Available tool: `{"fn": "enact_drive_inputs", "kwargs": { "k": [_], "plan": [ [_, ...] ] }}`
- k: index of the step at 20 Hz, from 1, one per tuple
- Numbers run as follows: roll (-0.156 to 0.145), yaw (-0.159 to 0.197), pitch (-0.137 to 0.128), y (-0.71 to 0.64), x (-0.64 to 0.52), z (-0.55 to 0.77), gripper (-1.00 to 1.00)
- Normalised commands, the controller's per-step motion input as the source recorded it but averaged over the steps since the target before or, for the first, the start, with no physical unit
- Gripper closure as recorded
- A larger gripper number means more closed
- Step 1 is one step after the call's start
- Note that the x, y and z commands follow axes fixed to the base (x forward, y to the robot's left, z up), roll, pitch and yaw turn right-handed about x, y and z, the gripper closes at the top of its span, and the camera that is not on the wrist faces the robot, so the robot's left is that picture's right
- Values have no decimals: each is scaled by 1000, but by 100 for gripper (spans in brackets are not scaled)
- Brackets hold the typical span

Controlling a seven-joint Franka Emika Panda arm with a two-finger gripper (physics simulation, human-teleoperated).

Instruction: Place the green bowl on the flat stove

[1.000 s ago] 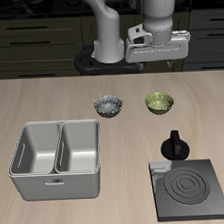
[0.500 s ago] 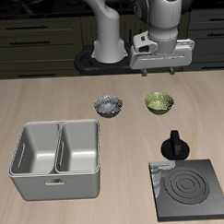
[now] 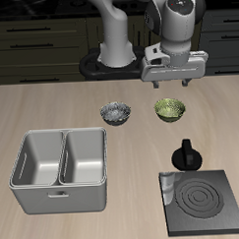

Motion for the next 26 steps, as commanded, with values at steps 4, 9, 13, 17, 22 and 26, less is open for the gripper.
{"fn": "enact_drive_inputs", "kwargs": {
  "k": [4, 9, 13, 17, 22, 26],
  "plan": [
    [-23, -2, -20, -30, -200, -421, -100],
    [-9, -7, 21, -30, -115, -453, -100],
    [-8, -2, 52, -64, -5, -416, -100],
    [-37, 2, 18, -204, 13, -300, -100],
    [-33, 2, 37, -200, 20, -308, -100],
    [-10, -14, 61, -127, 36, -357, -100]
  ]
}}
